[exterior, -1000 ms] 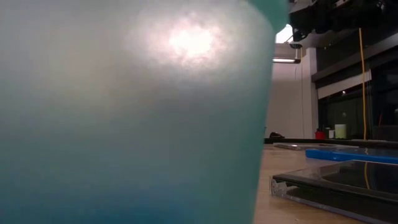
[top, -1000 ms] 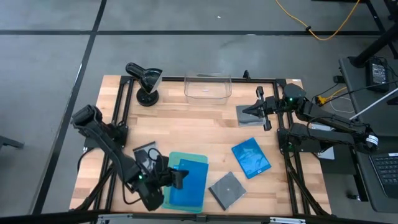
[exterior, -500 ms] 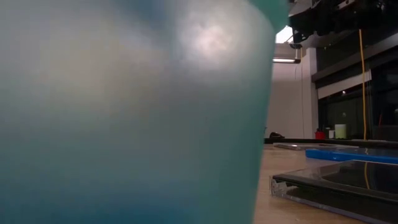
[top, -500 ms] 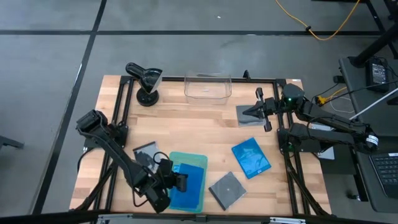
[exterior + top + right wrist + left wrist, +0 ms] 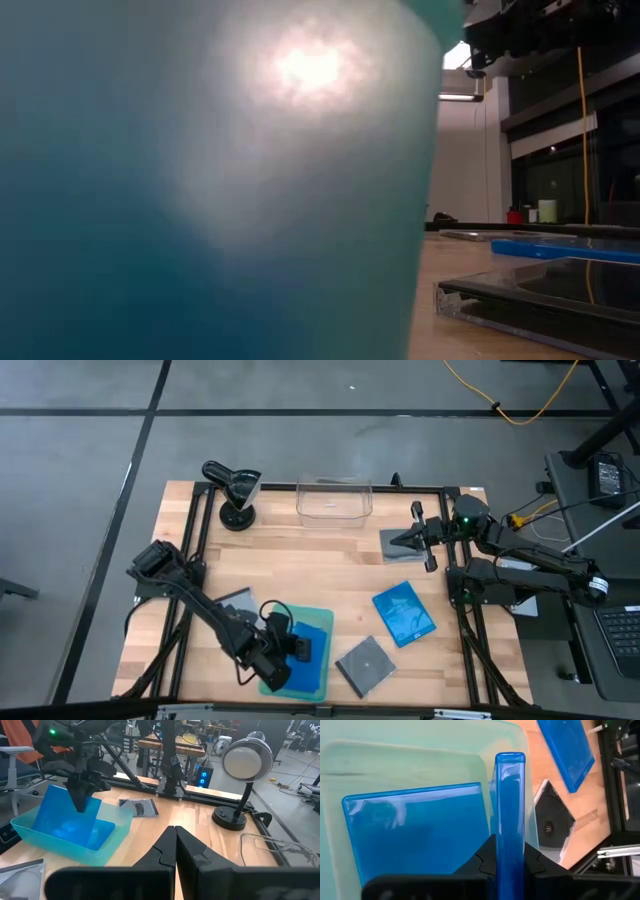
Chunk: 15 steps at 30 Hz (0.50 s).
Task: Pick & place jewel cases by type
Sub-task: Put the left blue cd case into the green bin
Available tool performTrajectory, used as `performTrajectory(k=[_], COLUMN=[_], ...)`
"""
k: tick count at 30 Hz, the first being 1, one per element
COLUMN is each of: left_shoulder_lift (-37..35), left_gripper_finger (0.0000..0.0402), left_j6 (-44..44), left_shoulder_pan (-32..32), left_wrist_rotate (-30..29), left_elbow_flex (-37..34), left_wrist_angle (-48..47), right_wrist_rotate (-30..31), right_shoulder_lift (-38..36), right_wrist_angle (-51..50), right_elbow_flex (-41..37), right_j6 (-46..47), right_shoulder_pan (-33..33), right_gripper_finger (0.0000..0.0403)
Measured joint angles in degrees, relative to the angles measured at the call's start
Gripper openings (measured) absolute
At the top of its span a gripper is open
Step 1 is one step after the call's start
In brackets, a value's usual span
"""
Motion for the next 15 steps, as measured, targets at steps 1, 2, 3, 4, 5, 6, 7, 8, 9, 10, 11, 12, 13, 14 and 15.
performTrajectory(k=[1, 2, 3, 4, 5, 6, 7, 8, 9, 10, 11, 12, 13, 14, 15], left_shoulder_lift=[0.11, 0.14, 0.14, 0.14, 0.14, 0.14, 0.14, 0.13, 0.12, 0.12, 0.12, 0.11, -0.01, -0.09, -0.12], left_gripper_finger=[0.0018, 0.0020, 0.0023, 0.0027, 0.0031, 0.0037, 0.0042, 0.0049, 0.0056, 0.0064, 0.0073, 0.0082, 0.0093, 0.0105, 0.0117], left_j6=[0.00, -0.02, -0.02, -0.02, -0.02, -0.02, -0.02, -0.02, 0.00, 0.10, 0.59, 1.14, 1.74, 2.53, 3.25], left_shoulder_pan=[0.10, 0.13, 0.25, 0.44, 0.50, 0.50, 0.50, 0.54, 0.62, 0.65, 0.65, 0.65, 0.65, 0.65, 0.65], left_wrist_rotate=[0.19, 0.44, 0.68, 0.93, 1.25, 1.39, 1.46, 1.74, 2.25, 2.61, 2.62, 2.59, 2.63, 2.67, 2.72], left_elbow_flex=[0.00, 0.00, 0.00, 0.00, 0.00, 0.00, 0.00, 0.00, 0.00, 0.00, 0.00, 0.00, 0.00, 0.00, 0.00], left_wrist_angle=[0.11, 0.06, 0.06, 0.11, 0.07, 0.07, 0.11, 0.21, 0.30, 0.51, 0.99, 1.70, 2.33, 2.70, 3.35], right_wrist_rotate=[-0.02, -0.02, -0.06, -0.06, -0.06, -0.06, -0.08, -0.08, -0.10, -0.10, -0.10, -0.10, -0.11, -0.13, -0.13], right_shoulder_lift=[0.02, 0.00, 0.00, 0.00, 0.01, 0.00, 0.00, 0.00, 0.00, 0.00, 0.00, 0.00, 0.00, 0.00, 0.00], right_wrist_angle=[0.00, 0.00, 0.00, 0.00, 0.00, 0.00, 0.00, 0.00, 0.00, 0.00, 0.00, 0.00, -0.01, -0.02, 0.00], right_elbow_flex=[0.00, 0.00, 0.00, 0.00, 0.00, 0.00, 0.00, 0.00, 0.00, 0.00, 0.00, 0.00, 0.00, 0.00, 0.00], right_j6=[0.02, 0.00, -0.04, -0.11, -0.19, -0.49, -0.86, -1.09, -1.19, -1.24, -1.25, -1.27, -1.27, -1.27, -1.27], right_shoulder_pan=[0.00, 0.00, 0.02, 0.00, 0.00, 0.00, 0.00, 0.00, 0.01, 0.00, 0.00, 0.00, 0.00, 0.02, 0.00], right_gripper_finger=[0.0006, 0.0006, 0.0006, 0.0006, 0.0006, 0.0006, 0.0006, 0.0006, 0.0006, 0.0006, 0.0006, 0.0006, 0.0006, 0.0006, 0.0006])
